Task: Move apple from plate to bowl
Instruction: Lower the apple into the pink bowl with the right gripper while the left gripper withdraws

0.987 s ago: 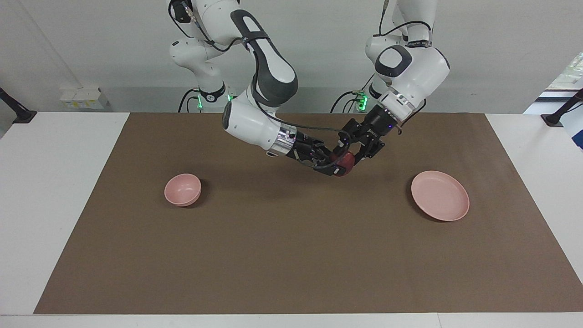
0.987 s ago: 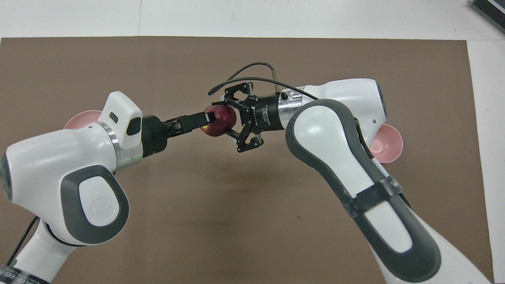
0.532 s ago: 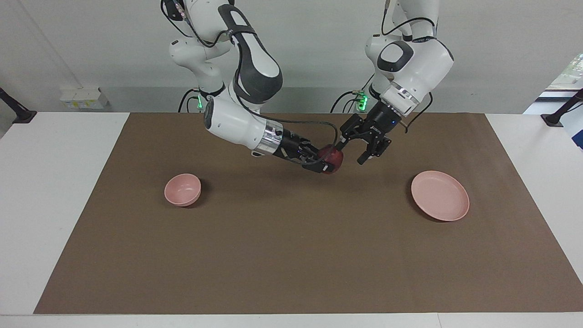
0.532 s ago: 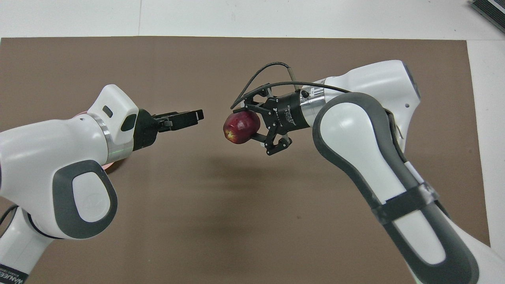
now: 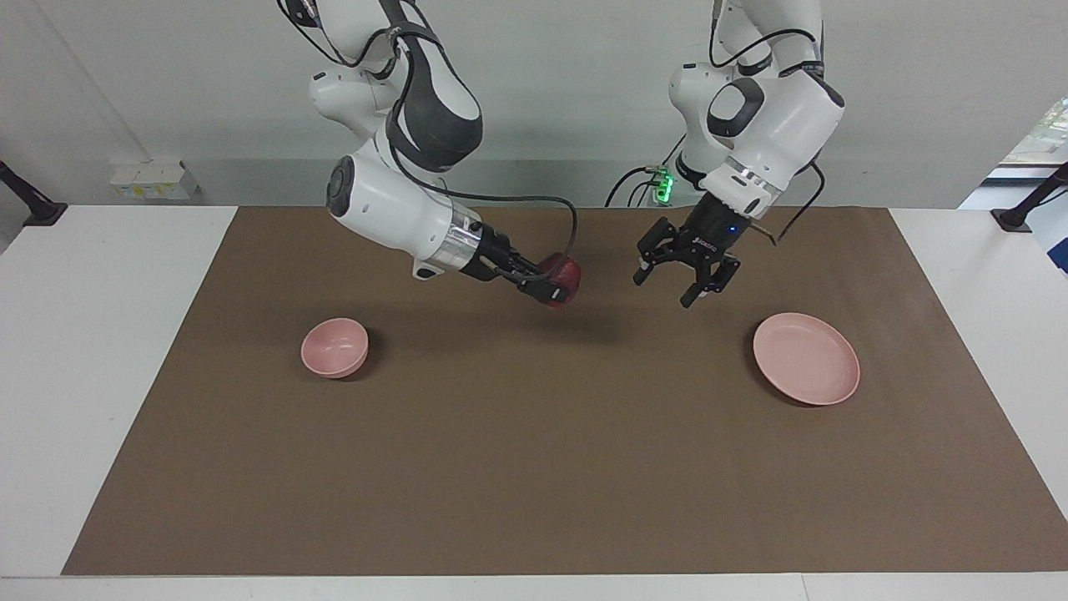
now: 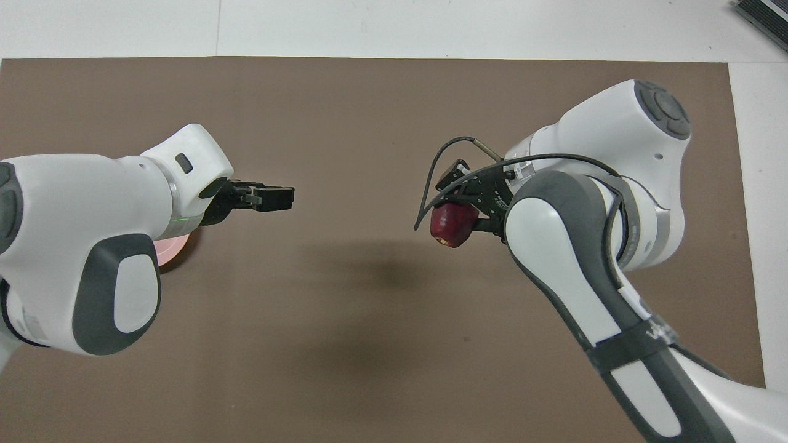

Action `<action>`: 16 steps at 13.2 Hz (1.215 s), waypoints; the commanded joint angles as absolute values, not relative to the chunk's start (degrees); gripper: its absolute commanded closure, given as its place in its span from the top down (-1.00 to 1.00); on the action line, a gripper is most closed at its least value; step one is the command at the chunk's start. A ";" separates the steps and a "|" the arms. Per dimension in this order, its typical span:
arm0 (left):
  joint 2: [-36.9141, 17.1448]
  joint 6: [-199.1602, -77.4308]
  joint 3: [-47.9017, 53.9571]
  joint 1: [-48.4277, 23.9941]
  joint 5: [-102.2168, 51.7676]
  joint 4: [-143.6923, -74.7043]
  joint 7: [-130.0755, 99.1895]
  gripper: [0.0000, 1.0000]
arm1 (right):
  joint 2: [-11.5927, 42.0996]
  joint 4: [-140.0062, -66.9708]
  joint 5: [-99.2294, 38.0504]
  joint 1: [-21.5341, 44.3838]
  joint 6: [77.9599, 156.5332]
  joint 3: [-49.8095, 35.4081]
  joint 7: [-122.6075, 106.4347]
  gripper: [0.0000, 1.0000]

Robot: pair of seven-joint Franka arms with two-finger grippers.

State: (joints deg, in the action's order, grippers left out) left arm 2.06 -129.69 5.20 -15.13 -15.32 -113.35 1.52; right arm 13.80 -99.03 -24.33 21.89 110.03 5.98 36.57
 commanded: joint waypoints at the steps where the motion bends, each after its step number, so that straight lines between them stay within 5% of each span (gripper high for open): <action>1: -0.43 -122.82 5.45 -12.93 -7.67 -107.69 0.17 1.00 | 11.86 -105.11 -19.70 15.06 113.72 5.62 18.88 -1.00; 5: -4.48 -109.27 5.36 -12.48 -0.09 -98.27 0.18 1.00 | 12.22 -105.21 -6.79 8.71 113.82 5.54 2.94 -1.00; 16: 1.57 -90.98 5.19 -4.23 2.81 -90.70 1.66 1.00 | 15.20 -108.54 -0.97 4.04 117.85 5.45 -11.60 -1.00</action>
State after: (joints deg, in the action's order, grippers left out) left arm -0.72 -93.58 4.59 -6.21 2.40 -90.62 0.93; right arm 15.13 -107.64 -2.47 4.96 115.80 6.31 -10.71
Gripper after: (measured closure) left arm 0.000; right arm 0.401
